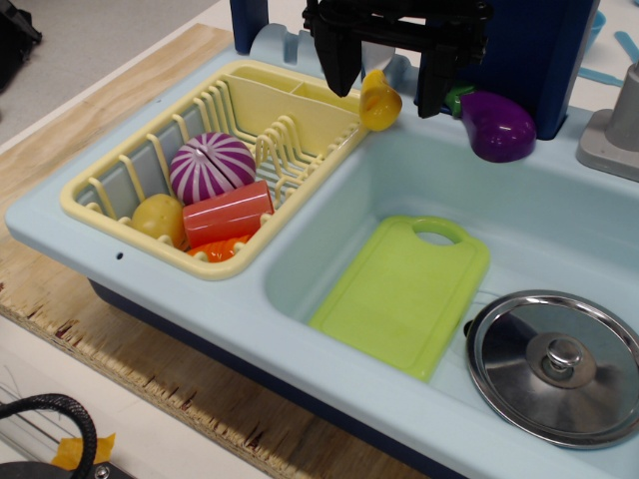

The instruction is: Put knife on cutting board

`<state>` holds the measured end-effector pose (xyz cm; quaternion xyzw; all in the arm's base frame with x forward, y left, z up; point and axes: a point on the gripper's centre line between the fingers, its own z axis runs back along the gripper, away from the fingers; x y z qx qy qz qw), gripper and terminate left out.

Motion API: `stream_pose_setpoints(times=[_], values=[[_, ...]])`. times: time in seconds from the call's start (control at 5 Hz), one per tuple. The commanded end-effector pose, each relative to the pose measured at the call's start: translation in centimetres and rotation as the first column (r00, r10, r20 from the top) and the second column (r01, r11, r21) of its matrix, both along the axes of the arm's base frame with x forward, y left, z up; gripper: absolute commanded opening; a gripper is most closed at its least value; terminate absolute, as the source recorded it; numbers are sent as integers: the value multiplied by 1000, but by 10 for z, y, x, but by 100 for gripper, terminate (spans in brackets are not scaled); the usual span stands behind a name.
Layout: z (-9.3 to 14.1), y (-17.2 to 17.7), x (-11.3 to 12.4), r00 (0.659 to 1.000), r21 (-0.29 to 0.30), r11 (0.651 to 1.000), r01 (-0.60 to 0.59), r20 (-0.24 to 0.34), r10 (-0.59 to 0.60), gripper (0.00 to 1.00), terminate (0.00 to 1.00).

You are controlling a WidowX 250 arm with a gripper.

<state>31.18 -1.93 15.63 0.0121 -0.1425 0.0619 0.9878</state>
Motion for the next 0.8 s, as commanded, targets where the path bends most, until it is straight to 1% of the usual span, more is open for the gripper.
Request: stream_pose_setpoints(times=[0.0,0.2,0.4,0.6], values=[[-1,10,5,1000,-9,1000,-28,-2,28,100,0],[-9,15,8,999,-25,999,-33,-20,33,100,0],[-15,17,12,999,-34,999,-43,-36,42,0,0],[-9,11,11,999,-21,999,-39,-18,39,0,0]])
